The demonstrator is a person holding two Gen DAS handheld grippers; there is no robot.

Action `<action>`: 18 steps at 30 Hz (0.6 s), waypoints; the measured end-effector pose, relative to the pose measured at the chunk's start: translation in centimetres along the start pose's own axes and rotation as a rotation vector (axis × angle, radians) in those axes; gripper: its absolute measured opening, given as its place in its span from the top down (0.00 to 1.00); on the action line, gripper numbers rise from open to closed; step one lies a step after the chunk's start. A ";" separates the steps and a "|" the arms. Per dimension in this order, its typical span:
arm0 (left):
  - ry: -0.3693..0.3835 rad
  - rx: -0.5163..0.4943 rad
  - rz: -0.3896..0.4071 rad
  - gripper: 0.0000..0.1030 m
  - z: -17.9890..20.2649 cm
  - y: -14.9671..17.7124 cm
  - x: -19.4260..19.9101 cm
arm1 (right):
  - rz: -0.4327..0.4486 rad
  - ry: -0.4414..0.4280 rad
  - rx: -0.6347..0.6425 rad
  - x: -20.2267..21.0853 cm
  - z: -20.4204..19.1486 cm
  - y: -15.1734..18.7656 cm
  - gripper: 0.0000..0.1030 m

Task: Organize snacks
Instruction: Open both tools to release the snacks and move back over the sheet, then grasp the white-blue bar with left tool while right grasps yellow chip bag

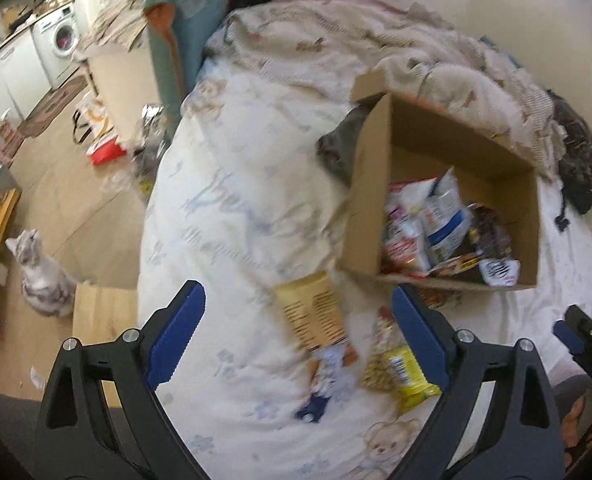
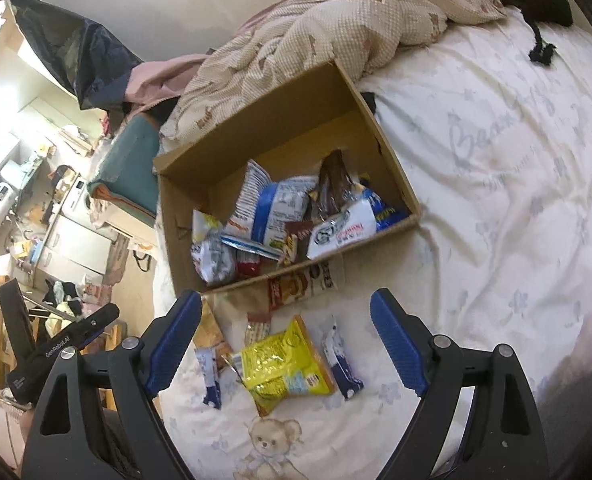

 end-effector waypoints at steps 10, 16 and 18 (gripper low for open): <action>0.028 0.004 -0.303 0.10 0.3 6.0 -5.8 | -0.037 0.005 -0.058 -1.3 0.9 0.2 0.14; -0.043 -0.236 -0.440 0.26 4.7 10.8 -10.2 | -0.043 0.005 -0.074 -1.4 1.3 0.1 0.14; -0.037 -0.267 -0.472 0.84 5.1 11.6 -10.6 | -0.045 0.005 -0.083 -1.4 1.5 0.2 0.14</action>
Point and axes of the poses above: each gripper's, at about its wrist camera, not at the fingertips, and x roughly against the way its jaws point, z to its right, y to its underside, the point moved 8 cm from there along -x, roughly the way its jaws point, and after that the axes turned 4 degrees about -y, right-handed, at the moved point
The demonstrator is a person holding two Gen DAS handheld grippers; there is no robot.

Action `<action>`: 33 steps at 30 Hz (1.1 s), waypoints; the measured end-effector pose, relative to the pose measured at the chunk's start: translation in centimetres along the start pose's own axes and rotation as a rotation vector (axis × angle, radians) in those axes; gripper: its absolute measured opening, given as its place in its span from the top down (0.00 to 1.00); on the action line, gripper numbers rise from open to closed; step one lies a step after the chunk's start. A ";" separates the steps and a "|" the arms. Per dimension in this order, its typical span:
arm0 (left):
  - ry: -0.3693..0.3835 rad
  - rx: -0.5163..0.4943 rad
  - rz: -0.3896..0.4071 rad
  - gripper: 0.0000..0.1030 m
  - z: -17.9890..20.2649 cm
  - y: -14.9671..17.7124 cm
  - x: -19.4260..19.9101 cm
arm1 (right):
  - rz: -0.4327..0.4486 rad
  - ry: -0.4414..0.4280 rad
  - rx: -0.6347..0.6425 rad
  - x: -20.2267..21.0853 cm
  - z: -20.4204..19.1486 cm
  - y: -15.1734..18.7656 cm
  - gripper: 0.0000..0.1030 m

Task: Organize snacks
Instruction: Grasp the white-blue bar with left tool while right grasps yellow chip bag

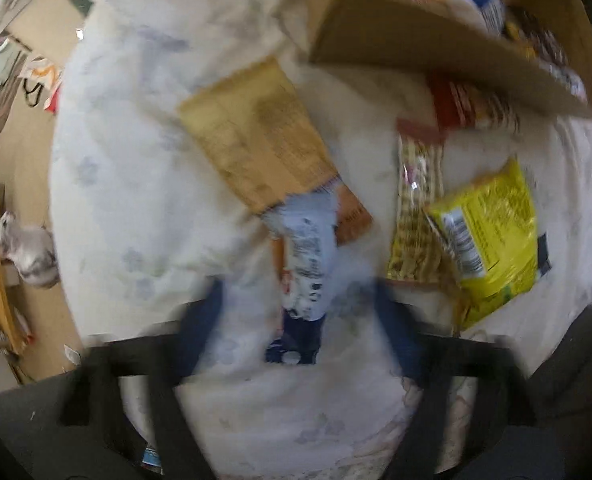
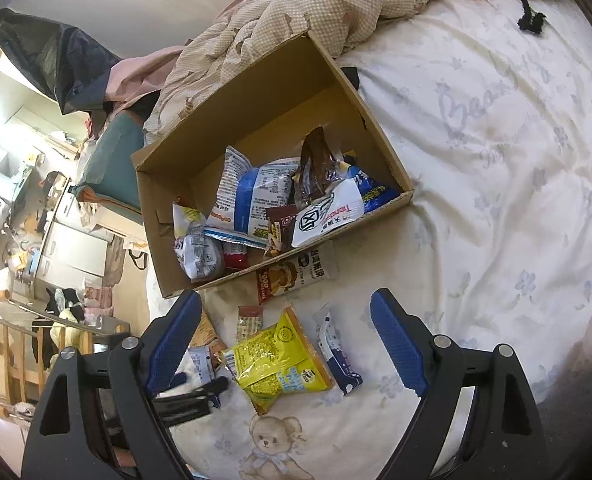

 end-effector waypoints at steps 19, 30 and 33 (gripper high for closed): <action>0.128 0.143 0.260 0.86 -1.9 -0.4 10.0 | -0.311 -0.045 0.078 -6.9 -2.6 4.4 0.13; 0.118 0.147 0.293 0.86 -1.9 -1.7 10.4 | -0.482 0.119 0.321 -12.9 -3.7 9.1 0.00; 0.097 0.142 0.302 0.86 -1.9 -2.0 10.1 | -0.545 0.222 0.465 -14.8 -3.5 11.3 0.00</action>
Point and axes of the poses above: each gripper's, at about its wrist camera, not at the fingertips, and x roughly against the way its jaws point, z to its right, y to its underside, the point moved 8 cm from there along -x, roughly the way its jaws point, and after that the axes turned 4 degrees about -y, right-handed, at the moved point
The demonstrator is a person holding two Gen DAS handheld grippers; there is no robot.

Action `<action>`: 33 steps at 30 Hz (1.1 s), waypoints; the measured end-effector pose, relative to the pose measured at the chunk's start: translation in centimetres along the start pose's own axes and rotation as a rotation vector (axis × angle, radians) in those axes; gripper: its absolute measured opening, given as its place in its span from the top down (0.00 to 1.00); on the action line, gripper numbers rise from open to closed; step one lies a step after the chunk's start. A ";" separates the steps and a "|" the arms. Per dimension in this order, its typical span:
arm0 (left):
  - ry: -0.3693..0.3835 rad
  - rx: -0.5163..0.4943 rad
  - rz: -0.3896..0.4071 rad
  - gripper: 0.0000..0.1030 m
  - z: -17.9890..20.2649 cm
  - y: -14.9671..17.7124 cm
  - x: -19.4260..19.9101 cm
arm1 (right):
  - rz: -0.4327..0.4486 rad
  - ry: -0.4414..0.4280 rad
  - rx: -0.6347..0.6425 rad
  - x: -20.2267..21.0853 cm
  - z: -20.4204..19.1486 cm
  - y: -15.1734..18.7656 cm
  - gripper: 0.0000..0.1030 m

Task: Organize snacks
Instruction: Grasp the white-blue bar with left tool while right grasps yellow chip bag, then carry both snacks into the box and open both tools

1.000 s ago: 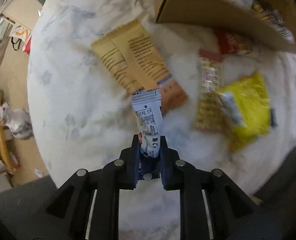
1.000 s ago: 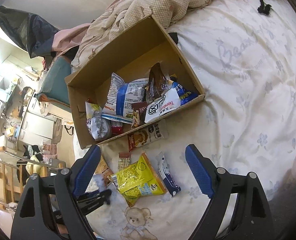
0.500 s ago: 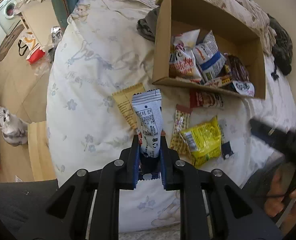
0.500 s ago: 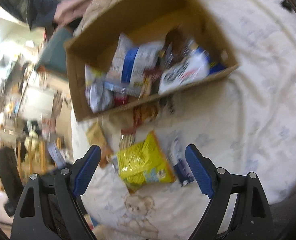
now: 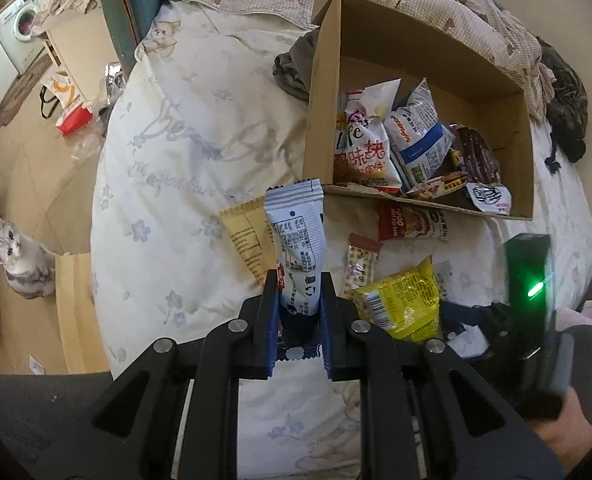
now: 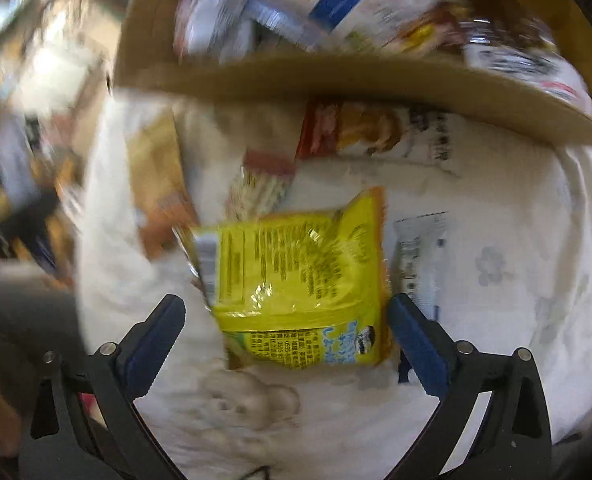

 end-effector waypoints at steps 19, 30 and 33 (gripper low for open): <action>-0.064 -0.023 0.064 0.86 -0.7 -0.2 0.4 | 0.266 -0.187 0.022 9.4 -2.1 2.1 0.49; -0.049 -0.039 0.137 0.86 0.1 -0.9 2.5 | 0.528 -0.264 -0.062 15.5 -0.2 -1.3 0.49; -0.017 -0.043 0.143 0.86 1.3 -2.0 3.2 | 0.588 -0.257 -0.083 17.4 1.2 -2.5 0.49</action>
Point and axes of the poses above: each gripper's, at about its wrist camera, not at the fingertips, and x roughly against the way its jaws point, z to its right, y to its underside, the point moved 8 cm from there along -x, roughly the way its jaws point, and after that the axes turned 4 degrees about -y, right-handed, at the moved point
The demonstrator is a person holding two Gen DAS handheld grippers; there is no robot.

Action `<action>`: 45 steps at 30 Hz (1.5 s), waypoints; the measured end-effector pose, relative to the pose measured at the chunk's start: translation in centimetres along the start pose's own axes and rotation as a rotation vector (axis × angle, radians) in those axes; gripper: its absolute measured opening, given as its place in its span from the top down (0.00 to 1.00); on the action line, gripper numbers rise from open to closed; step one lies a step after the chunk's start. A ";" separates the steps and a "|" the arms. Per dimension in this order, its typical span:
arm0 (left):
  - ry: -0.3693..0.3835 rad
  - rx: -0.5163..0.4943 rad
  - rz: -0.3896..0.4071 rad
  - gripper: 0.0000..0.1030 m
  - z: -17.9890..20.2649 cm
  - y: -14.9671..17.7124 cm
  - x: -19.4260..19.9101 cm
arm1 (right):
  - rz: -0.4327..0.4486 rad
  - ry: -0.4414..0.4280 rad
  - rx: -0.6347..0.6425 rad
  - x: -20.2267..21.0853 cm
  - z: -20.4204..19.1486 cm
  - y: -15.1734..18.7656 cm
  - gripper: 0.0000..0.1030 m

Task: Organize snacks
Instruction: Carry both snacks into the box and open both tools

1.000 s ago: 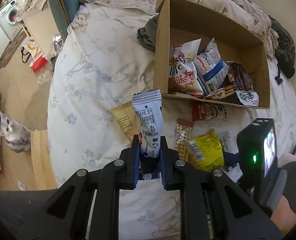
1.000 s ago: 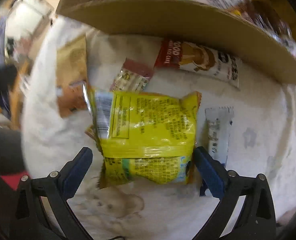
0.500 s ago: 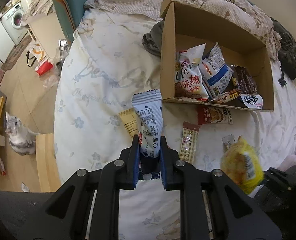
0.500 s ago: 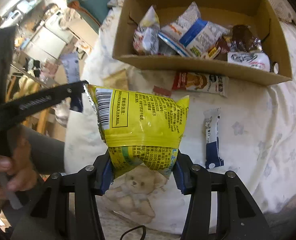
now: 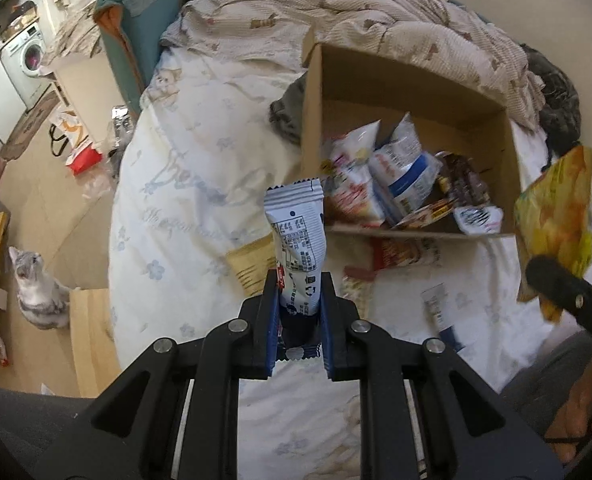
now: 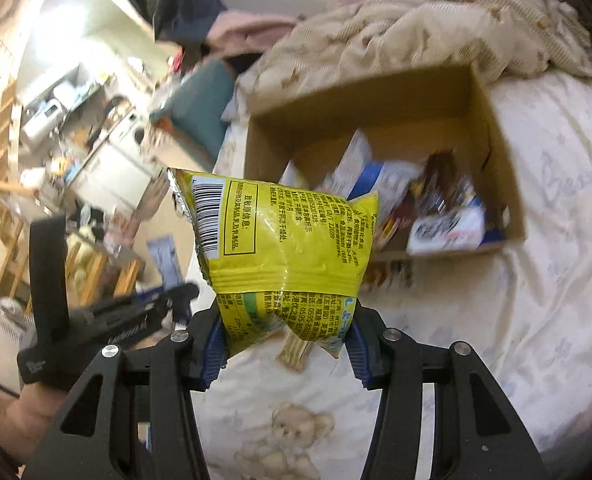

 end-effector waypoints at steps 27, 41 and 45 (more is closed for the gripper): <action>0.015 -0.172 0.100 0.85 9.6 -10.7 -4.4 | 0.008 0.224 -0.056 -3.5 10.8 -9.3 0.47; 0.053 -0.209 0.123 0.72 10.9 -10.8 -5.4 | -0.014 0.185 -0.137 -4.3 12.2 -9.2 0.44; 0.049 -0.203 0.141 0.45 10.8 -10.9 -5.0 | -0.005 0.169 -0.154 -4.1 12.1 -9.4 0.35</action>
Point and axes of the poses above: each gripper's, at about its wrist camera, not at the fingertips, and x roughly against the way its jaws point, z to its right, y to its underside, the point moved 8 cm from there along -x, roughly the way its jaws point, and after that the axes turned 4 degrees about -y, right-handed, at the moved point
